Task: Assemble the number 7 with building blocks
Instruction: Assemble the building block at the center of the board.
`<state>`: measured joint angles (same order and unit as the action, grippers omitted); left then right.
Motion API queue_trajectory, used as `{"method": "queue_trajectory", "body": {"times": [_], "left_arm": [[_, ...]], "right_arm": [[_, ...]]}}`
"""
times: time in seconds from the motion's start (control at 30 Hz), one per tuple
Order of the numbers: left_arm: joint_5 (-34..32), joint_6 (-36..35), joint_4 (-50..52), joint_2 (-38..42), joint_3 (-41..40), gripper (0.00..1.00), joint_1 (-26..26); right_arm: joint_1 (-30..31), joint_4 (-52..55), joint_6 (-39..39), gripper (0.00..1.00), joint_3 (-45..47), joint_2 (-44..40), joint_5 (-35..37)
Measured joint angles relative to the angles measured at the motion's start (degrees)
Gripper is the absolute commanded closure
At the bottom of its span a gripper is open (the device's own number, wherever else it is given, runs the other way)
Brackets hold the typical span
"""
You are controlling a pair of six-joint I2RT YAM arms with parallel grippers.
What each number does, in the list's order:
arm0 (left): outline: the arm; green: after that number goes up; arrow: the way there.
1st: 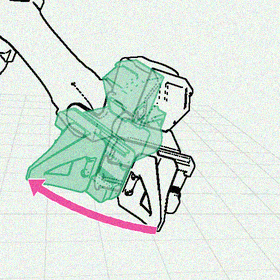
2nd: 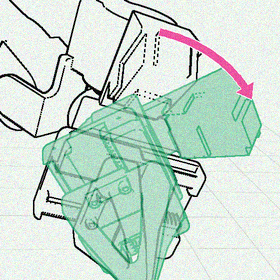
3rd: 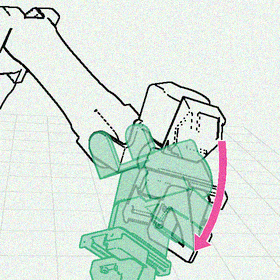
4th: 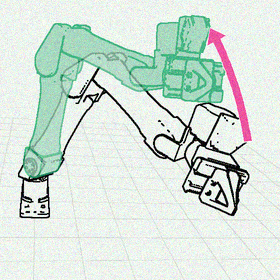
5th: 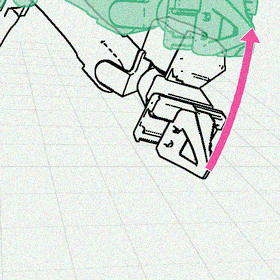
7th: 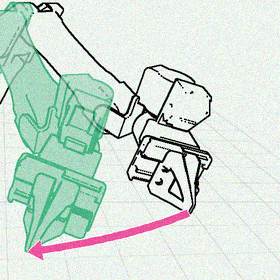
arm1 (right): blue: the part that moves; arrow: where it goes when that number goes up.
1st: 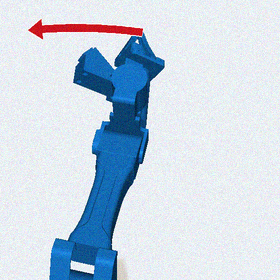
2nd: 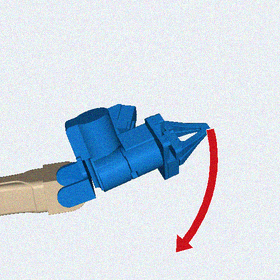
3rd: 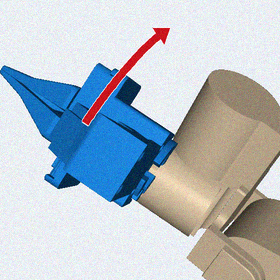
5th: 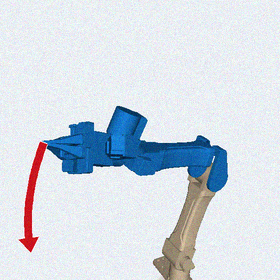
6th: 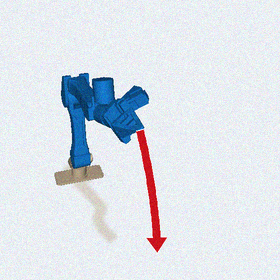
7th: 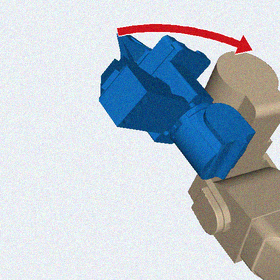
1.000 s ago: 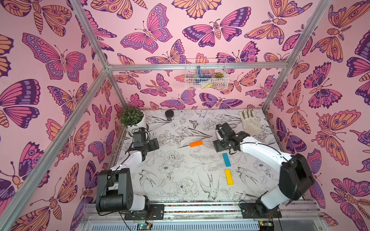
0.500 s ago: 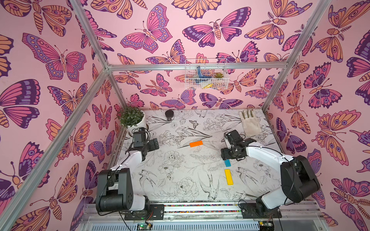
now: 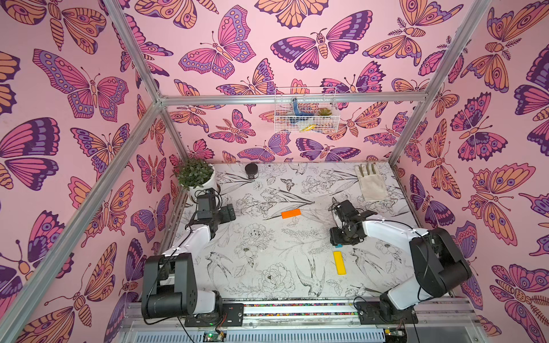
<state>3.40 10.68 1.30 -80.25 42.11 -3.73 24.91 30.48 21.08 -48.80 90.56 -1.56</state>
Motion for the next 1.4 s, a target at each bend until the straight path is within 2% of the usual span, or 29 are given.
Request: {"method": "queue_trajectory", "body": {"times": [0.03, 0.07, 0.1, 0.13, 0.3, 0.57, 0.93, 1.4], "left_arm": [[0.00, 0.00, 0.02, 0.00, 0.00, 0.07, 0.00], [0.00, 0.00, 0.00, 0.00, 0.00, 0.07, 0.00], [0.00, 0.00, 0.04, 0.00, 0.00, 0.07, 0.00], [0.00, 0.00, 0.02, 0.00, -0.02, 0.07, 0.00], [0.00, 0.00, 0.02, 0.00, 0.00, 0.07, 0.00], [0.00, 0.00, 0.02, 0.00, 0.00, 0.06, 0.00], [0.00, 0.00, 0.00, 0.00, 0.00, 0.06, 0.00], [-0.02, 0.00, 0.02, 0.00, 0.00, 0.06, 0.00]], "right_arm": [[0.09, 0.04, -0.04, 0.72, 0.00, 0.74, 0.13], [0.15, -0.07, 0.15, 0.82, -0.13, 0.94, 0.35], [0.13, -0.13, 0.44, 0.88, -0.28, 0.98, 0.22], [0.15, -0.31, 0.68, 0.90, -0.48, 1.07, -0.04], [2.16, -1.25, 1.75, 0.89, -3.34, 3.74, -1.62], [9.53, -3.23, 4.63, 0.91, -11.69, 11.37, -5.84], [11.39, -5.05, 6.14, 0.90, -25.09, 22.23, -8.98], [11.67, -5.03, 6.16, 0.90, -25.62, 22.56, -6.36]]}}
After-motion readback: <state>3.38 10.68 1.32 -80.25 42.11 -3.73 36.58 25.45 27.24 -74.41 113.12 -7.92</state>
